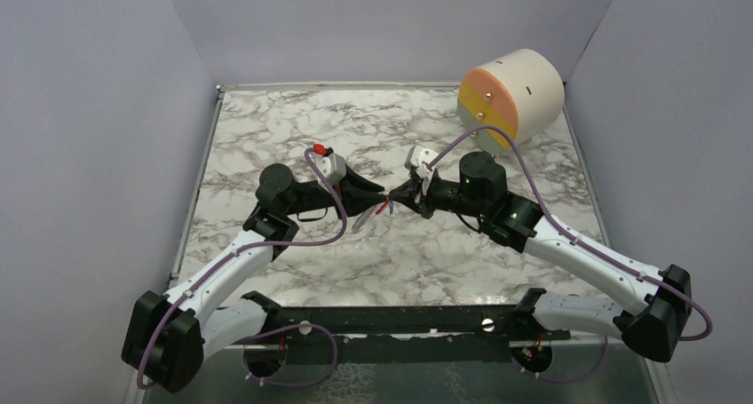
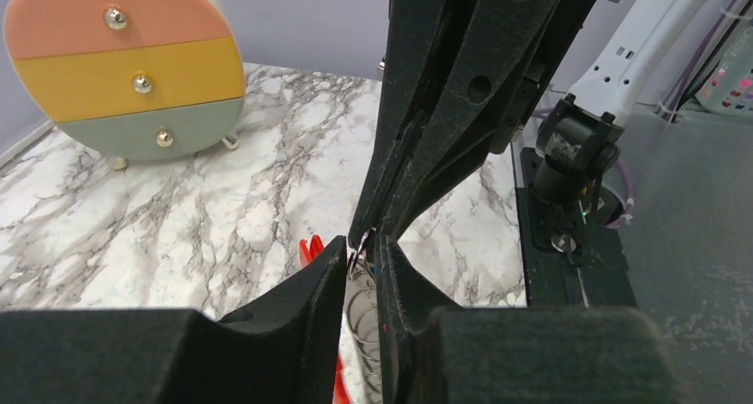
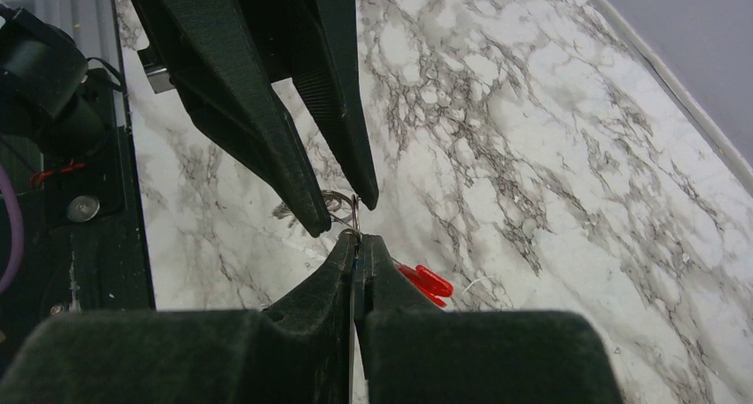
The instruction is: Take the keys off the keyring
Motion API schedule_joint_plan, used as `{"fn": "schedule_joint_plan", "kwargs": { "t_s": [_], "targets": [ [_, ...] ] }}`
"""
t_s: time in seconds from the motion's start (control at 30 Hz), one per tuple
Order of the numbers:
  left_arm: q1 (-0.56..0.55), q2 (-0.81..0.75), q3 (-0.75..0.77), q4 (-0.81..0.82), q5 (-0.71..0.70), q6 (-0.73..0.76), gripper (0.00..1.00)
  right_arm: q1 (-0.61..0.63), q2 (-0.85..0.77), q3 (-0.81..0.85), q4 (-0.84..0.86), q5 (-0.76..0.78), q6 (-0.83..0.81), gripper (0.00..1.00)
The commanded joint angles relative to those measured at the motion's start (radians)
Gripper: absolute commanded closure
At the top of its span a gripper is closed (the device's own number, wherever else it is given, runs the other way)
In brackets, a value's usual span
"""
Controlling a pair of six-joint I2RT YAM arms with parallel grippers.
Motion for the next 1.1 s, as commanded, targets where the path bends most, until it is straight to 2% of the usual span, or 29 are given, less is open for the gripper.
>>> {"fn": "schedule_joint_plan", "kwargs": {
  "t_s": [0.0, 0.47, 0.57, 1.07],
  "targets": [
    [-0.018, 0.013, 0.030, 0.023, 0.027, 0.043, 0.83, 0.013, 0.006, 0.011, 0.001, -0.023, 0.009, 0.99],
    [-0.040, 0.038, 0.026, 0.023, 0.066, 0.055, 0.93, 0.027, -0.011, 0.007, 0.014, 0.009, 0.008, 0.99],
    [-0.047, 0.031, 0.025, 0.023, 0.074, 0.053, 1.00, 0.028, -0.008, 0.005, 0.026, 0.022, 0.011, 0.99],
    [-0.049, -0.003, 0.008, 0.017, -0.053, 0.006, 1.00, 0.029, -0.030, 0.009, 0.037, 0.104, 0.020, 0.99]
  ]
}}
